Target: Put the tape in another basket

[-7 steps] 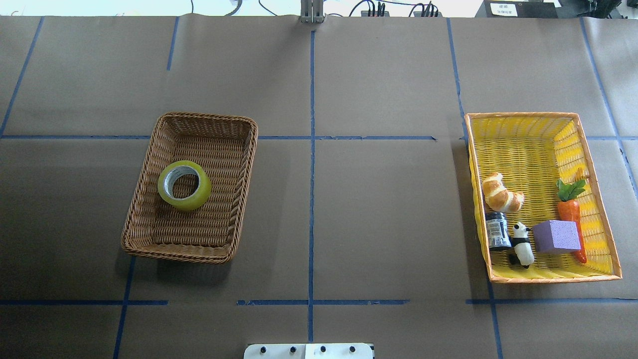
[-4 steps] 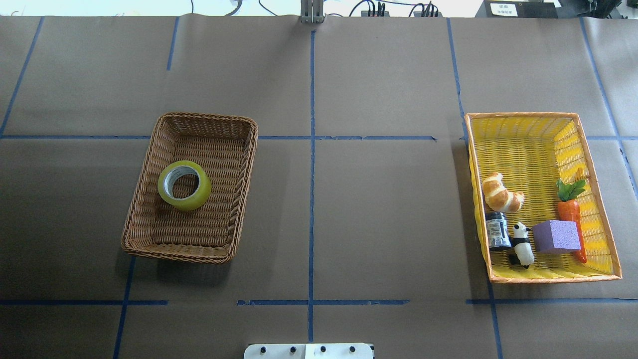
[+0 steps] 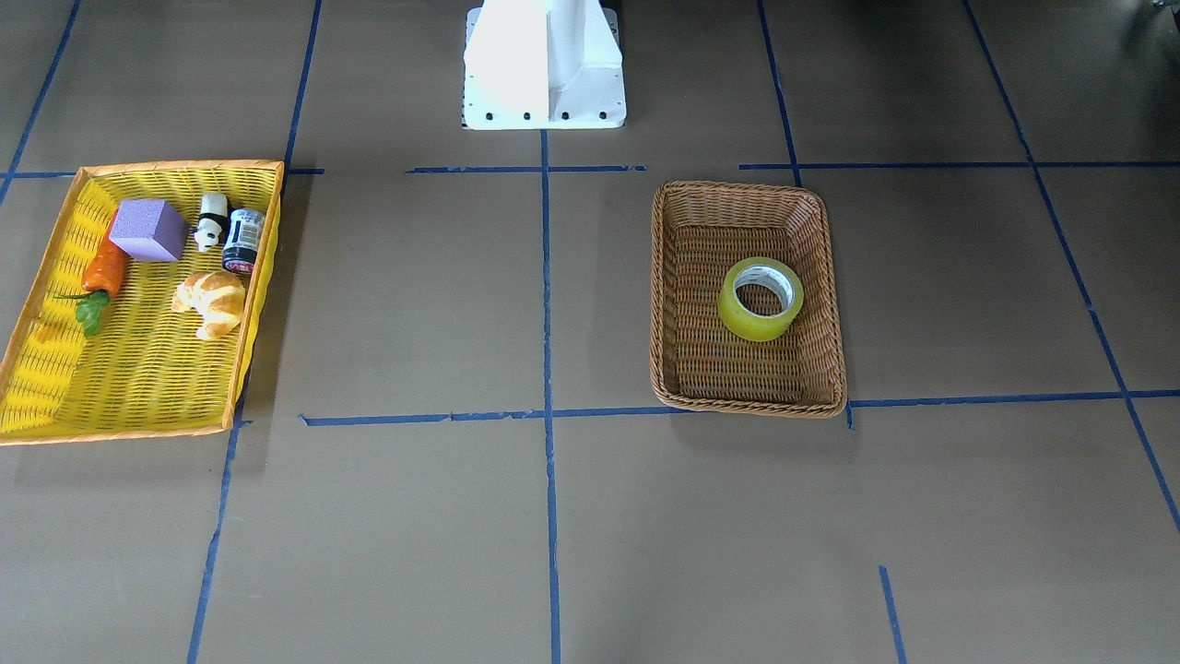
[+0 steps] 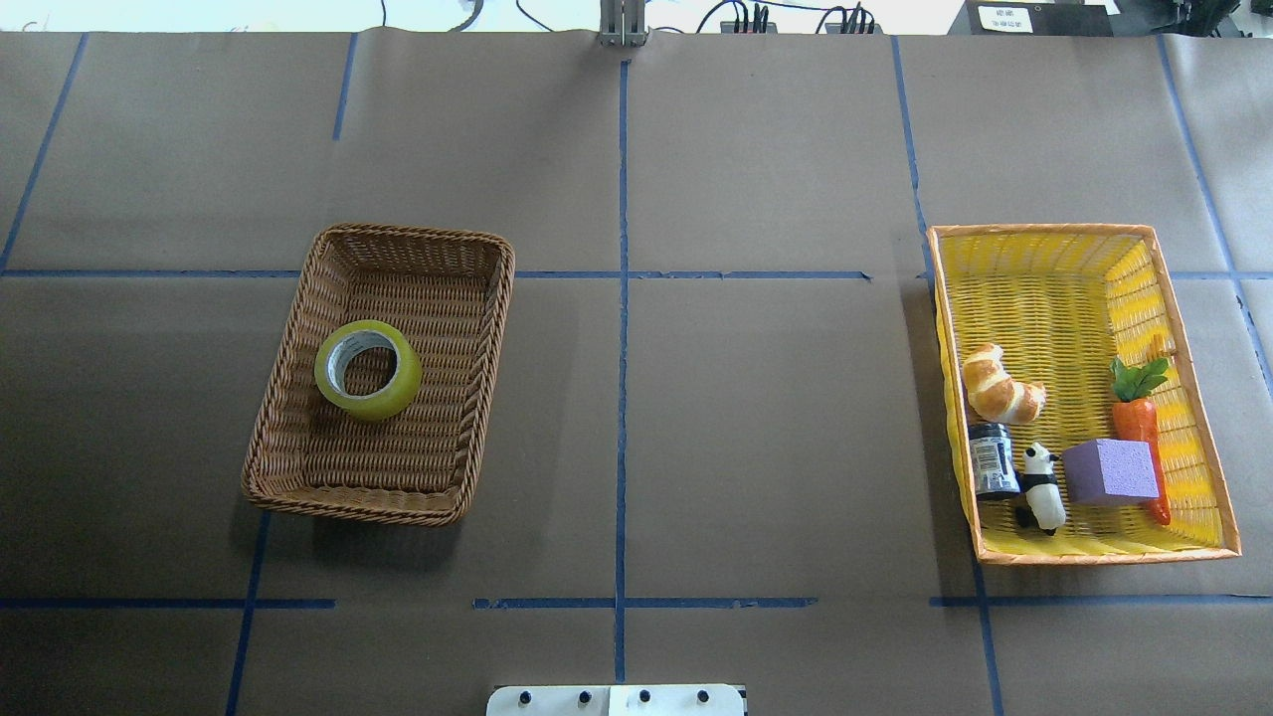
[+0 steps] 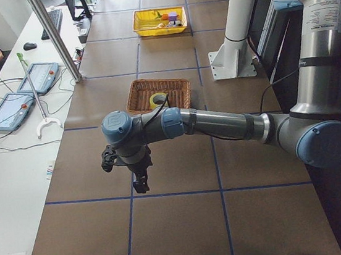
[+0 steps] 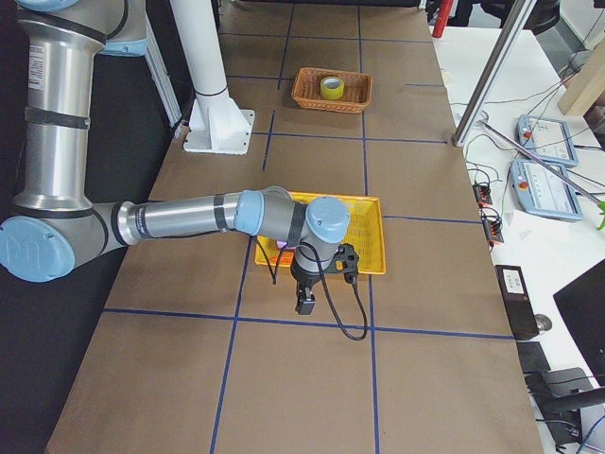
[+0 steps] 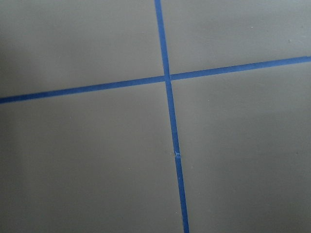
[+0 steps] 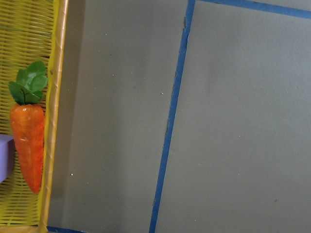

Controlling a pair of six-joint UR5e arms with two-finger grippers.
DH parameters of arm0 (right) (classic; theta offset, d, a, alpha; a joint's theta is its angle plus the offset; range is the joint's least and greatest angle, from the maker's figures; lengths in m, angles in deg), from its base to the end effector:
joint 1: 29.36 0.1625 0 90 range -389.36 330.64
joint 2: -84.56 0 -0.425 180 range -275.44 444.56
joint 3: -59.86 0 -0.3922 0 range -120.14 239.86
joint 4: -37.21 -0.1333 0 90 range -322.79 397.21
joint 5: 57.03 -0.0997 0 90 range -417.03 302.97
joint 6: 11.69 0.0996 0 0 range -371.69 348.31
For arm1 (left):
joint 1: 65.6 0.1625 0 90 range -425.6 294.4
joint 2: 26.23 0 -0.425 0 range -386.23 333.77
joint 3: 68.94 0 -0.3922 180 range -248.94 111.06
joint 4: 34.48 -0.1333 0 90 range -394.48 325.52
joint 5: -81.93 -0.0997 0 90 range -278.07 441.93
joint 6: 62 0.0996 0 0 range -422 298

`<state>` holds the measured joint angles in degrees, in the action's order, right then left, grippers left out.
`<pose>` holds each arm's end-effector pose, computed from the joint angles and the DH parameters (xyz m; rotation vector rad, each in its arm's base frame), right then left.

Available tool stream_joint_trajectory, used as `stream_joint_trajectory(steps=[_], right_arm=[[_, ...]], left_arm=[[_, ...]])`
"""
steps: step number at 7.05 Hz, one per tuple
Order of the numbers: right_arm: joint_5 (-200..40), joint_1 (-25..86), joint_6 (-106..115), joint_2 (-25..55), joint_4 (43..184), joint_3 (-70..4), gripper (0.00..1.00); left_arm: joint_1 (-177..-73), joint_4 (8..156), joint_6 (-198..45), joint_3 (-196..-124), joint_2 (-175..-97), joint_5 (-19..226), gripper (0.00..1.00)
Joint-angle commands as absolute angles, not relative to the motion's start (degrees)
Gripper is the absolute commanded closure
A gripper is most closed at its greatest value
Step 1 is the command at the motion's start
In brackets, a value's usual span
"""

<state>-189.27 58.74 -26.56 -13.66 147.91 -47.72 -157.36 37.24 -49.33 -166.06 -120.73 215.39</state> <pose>0.0527 -0.4114 0.6112 -0.1048 -0.7526 -0.2056 -0.0804 -0.5059 0.5906 -0.0146 0.7661 0.1369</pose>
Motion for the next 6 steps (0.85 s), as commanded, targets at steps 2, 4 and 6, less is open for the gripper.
stream_joint_trajectory(steps=[2, 4, 6], right_arm=[[-190.79, 58.71, -26.28, -13.96, 144.97, -47.29, 0.0], [-190.89, 58.71, -26.28, -13.87, 144.61, -45.44, 0.0], [-191.76, 58.71, -26.37, -13.96, 144.52, -44.13, 0.0]], left_arm=[[-157.09, 38.38, -49.79, -167.82, -120.19, 215.18, 0.0], [-157.09, 38.55, -49.78, -166.85, -120.01, 215.0, 0.0], [-157.09, 38.29, -49.78, -167.9, -120.1, 215.09, 0.0]])
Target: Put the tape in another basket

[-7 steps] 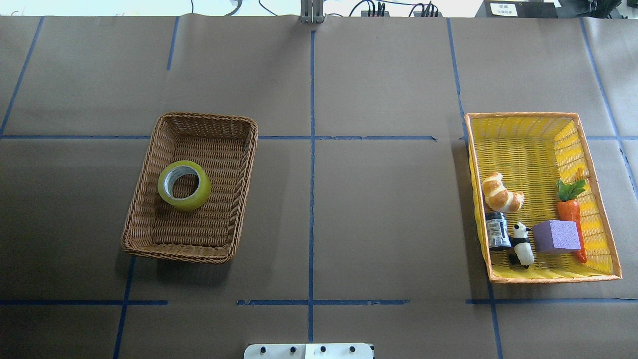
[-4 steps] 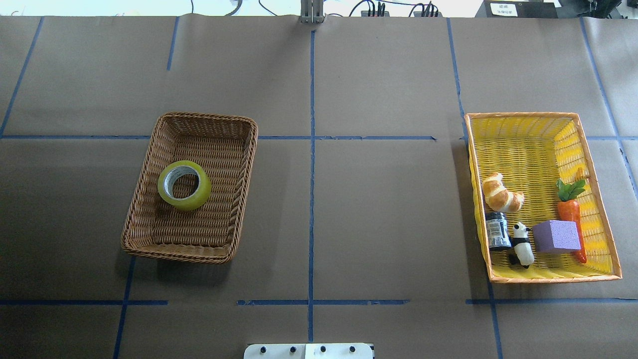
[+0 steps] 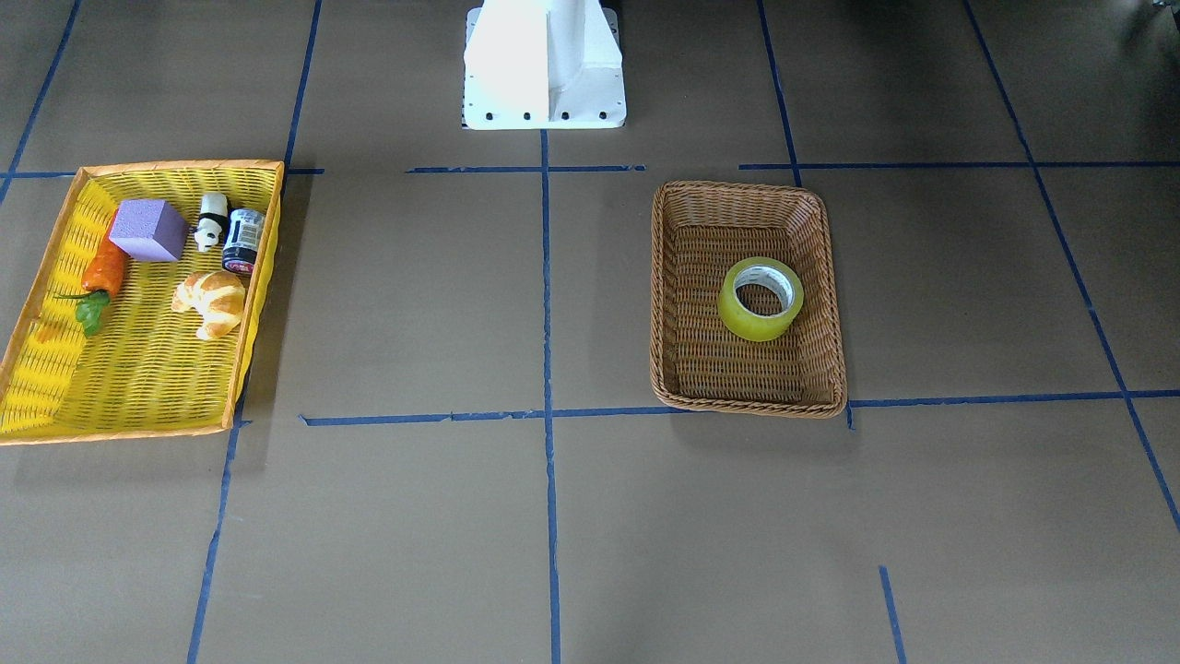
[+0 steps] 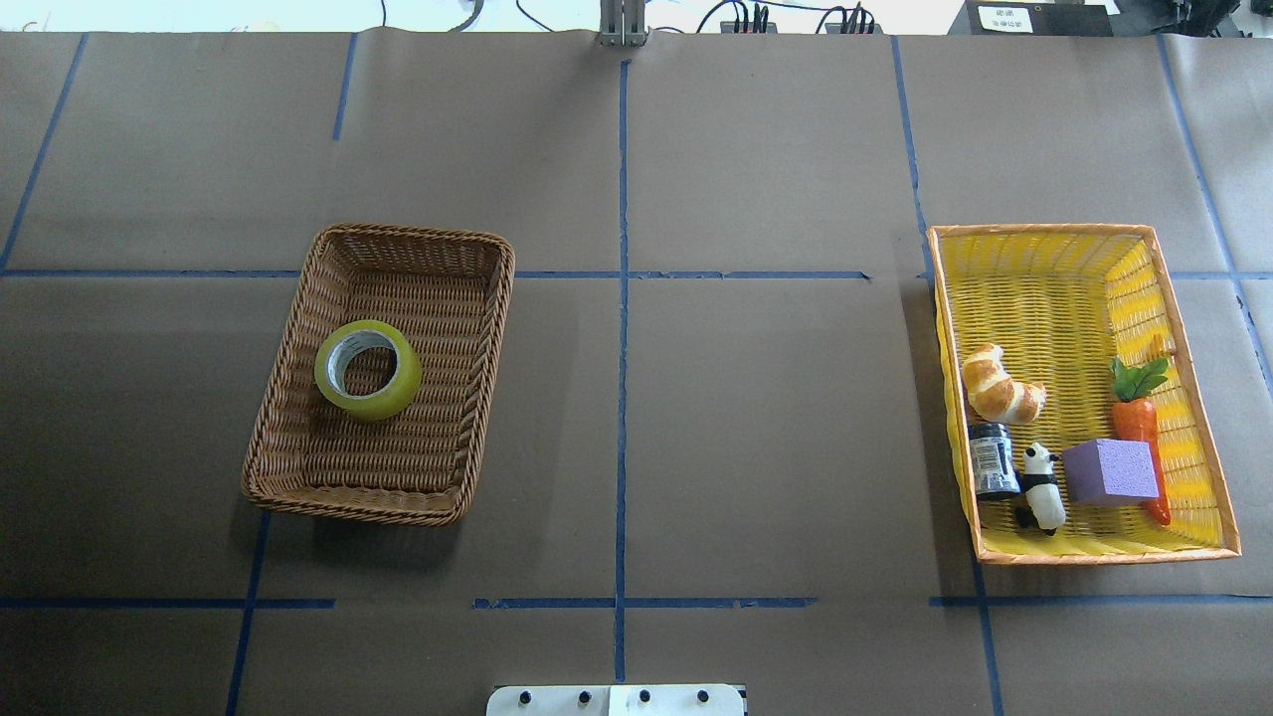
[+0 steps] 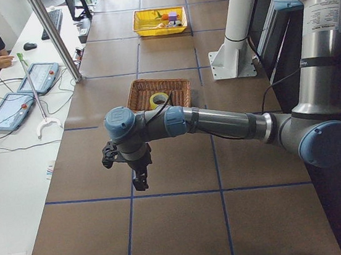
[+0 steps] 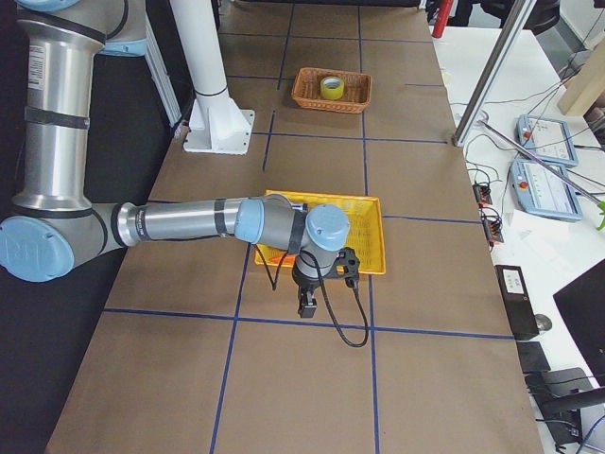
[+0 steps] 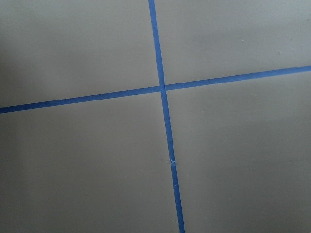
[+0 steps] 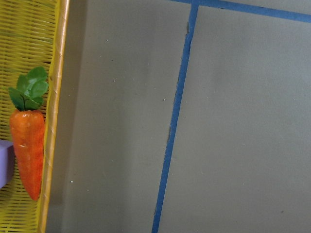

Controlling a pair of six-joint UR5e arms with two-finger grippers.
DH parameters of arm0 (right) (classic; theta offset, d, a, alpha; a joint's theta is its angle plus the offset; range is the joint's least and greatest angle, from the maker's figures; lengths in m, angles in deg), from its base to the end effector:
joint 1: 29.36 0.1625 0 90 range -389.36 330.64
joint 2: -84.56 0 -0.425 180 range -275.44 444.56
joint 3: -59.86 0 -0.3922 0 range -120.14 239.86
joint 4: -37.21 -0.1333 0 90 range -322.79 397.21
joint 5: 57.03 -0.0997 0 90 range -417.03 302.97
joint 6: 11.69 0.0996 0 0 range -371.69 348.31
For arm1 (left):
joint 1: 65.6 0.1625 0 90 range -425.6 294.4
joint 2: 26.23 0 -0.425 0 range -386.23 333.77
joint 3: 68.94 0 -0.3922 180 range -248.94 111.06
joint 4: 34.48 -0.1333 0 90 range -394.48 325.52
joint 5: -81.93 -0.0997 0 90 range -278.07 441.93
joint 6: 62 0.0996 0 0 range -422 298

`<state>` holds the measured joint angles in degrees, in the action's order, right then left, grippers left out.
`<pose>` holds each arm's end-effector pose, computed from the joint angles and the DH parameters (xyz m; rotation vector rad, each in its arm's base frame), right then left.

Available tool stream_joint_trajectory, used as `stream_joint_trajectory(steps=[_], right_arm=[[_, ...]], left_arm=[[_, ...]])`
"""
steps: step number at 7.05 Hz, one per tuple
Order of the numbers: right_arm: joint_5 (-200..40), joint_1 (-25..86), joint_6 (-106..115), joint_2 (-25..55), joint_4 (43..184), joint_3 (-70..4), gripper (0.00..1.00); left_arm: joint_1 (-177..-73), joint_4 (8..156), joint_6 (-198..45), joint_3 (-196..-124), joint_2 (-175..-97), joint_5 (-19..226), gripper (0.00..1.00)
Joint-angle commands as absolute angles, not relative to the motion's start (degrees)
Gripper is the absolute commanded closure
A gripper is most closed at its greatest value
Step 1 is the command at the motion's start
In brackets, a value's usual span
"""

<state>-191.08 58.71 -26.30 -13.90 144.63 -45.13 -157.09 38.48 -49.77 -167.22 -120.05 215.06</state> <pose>0.0502 -0.4134 0.6274 -0.0950 -0.7829 -0.2005 -0.0783 -0.5030 0.5853 0.0083 0.7574 0.1460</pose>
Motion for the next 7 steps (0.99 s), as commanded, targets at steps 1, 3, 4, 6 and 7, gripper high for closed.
stream_joint_trajectory(steps=[1, 3, 4, 6, 7], right_arm=[[-192.29, 58.71, -26.2, -13.96, 142.96, -43.86, 0.0], [-192.38, 58.71, -26.11, -13.96, 140.92, -43.5, 0.0], [-192.55, 58.79, -25.93, -13.96, 140.92, -44.29, 0.0], [-192.64, 59.06, -26.02, -13.61, 140.92, -44.56, 0.0], [-192.73, 59.23, -26.02, -13.61, 140.92, -44.64, 0.0]], left_arm=[[-157.09, 38.29, -49.69, -167.82, -120.1, 215.0, 0.0], [-157.09, 38.29, -49.52, -167.56, -120.1, 214.82, 0.0], [-157.09, 37.94, -49.52, -166.77, -119.75, 214.91, 0.0], [-157.09, 38.02, -49.52, -165.64, -118.35, 215.18, 0.0], [-157.0, 38.11, -49.52, -165.97, -118.43, 214.91, 0.0]])
